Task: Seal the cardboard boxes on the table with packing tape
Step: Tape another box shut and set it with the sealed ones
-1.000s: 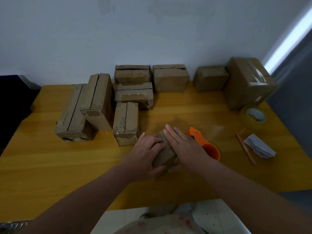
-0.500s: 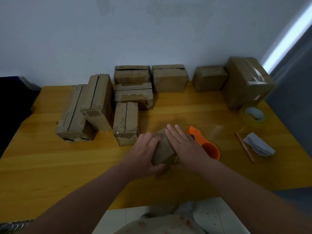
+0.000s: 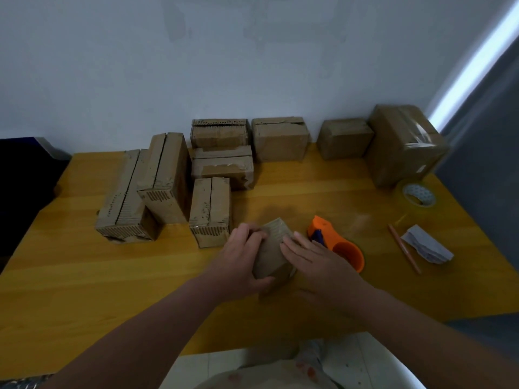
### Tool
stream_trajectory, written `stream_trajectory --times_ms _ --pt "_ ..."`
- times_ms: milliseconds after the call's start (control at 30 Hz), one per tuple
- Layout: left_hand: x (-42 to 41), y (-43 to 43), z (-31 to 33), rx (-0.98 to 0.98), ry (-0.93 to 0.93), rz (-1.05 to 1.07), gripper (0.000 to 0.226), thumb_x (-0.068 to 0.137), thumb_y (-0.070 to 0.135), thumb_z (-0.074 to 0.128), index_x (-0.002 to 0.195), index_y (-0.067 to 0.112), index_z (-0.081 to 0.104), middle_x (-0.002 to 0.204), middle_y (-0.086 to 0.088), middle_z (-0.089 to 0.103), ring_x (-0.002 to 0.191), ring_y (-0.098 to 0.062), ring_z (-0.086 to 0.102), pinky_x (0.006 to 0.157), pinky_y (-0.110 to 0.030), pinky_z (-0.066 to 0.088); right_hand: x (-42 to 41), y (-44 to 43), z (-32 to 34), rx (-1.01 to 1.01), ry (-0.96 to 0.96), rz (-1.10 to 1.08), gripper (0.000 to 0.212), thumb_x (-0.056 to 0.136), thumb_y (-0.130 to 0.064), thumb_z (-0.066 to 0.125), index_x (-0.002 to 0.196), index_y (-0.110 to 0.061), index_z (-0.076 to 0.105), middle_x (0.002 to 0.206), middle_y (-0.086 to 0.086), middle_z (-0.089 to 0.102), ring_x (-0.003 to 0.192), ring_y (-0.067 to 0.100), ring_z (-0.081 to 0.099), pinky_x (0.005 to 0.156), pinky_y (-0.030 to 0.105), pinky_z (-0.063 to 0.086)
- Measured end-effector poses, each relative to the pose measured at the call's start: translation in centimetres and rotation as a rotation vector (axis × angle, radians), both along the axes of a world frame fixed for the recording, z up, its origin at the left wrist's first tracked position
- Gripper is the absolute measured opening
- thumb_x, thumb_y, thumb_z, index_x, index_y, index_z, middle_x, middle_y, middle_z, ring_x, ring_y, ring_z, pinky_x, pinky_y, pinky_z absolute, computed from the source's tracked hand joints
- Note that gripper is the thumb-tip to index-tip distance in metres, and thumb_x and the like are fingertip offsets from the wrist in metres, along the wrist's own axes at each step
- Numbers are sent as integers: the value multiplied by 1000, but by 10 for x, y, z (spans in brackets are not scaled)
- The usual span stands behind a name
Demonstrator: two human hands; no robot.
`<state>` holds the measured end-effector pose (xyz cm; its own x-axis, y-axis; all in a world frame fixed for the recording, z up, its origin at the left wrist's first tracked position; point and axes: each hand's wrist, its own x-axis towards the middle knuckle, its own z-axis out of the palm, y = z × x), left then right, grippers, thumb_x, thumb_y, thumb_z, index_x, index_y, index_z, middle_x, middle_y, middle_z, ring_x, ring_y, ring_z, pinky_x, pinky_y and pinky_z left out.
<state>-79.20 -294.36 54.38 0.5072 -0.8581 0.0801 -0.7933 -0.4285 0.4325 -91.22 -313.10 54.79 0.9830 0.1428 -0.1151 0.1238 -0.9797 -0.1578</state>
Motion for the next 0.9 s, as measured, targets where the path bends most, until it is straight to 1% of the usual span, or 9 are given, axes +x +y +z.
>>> stream_trajectory --times_ms 67,200,300,433,500,567,667,767,900 --pt "1 0 2 11 2 -5 84 74 53 72 140 15 34 144 -1 23 129 -15 26 104 -22 24 2 -4 3 37 -62 -14 87 72 -40 78 145 -10 40 148 6 44 139 19 24 104 47 44" --pt "3 0 5 54 8 -12 84 76 52 70 142 18 30 152 0 18 134 -16 19 110 -28 23 19 -1 10 45 46 -89 95 91 -39 62 154 -19 -5 162 -8 -4 147 13 -15 122 40 8" --pt "2 0 7 78 25 -10 83 77 51 70 142 18 29 154 -1 19 136 -18 18 111 -31 23 22 6 6 23 136 -119 102 91 -39 62 151 -21 -18 159 -9 -22 144 16 -24 119 43 4" --pt "3 0 6 96 -7 -8 82 78 52 69 142 19 29 153 0 21 134 -17 21 111 -30 25 12 5 6 -51 134 -91 97 93 -37 57 150 -22 -20 149 -14 -30 136 11 -29 119 40 3" --pt "3 -1 6 94 -8 1 82 78 52 68 142 20 29 152 1 21 132 -16 22 110 -30 26 6 0 4 -19 111 -72 95 91 -35 61 153 -21 -9 153 -12 -21 140 12 -20 118 39 8" --pt "3 -2 7 92 -10 13 83 77 52 68 142 20 28 151 2 23 130 -15 25 109 -30 29 -2 -3 2 -4 -11 -28 96 76 -32 77 153 -15 21 159 -2 18 145 21 15 110 42 34" --pt "1 -4 8 101 -25 32 86 77 52 68 144 20 26 148 4 25 127 -14 27 108 -30 32 -13 -4 -5 97 -223 -53 68 68 -21 74 132 -12 57 134 5 59 123 22 57 91 32 52" --pt "1 -7 11 116 14 74 89 77 47 70 146 21 21 143 4 27 125 -13 29 106 -30 34 -14 3 0 199 -352 -165 43 80 -23 52 119 -13 69 120 3 68 108 15 66 87 24 53" --pt "9 -2 18 49 173 200 101 72 38 76 149 23 14 145 3 21 132 -16 28 105 -31 39 -7 -2 6 270 -349 -401 52 84 -23 68 135 -19 57 127 0 65 114 18 63 87 21 43"
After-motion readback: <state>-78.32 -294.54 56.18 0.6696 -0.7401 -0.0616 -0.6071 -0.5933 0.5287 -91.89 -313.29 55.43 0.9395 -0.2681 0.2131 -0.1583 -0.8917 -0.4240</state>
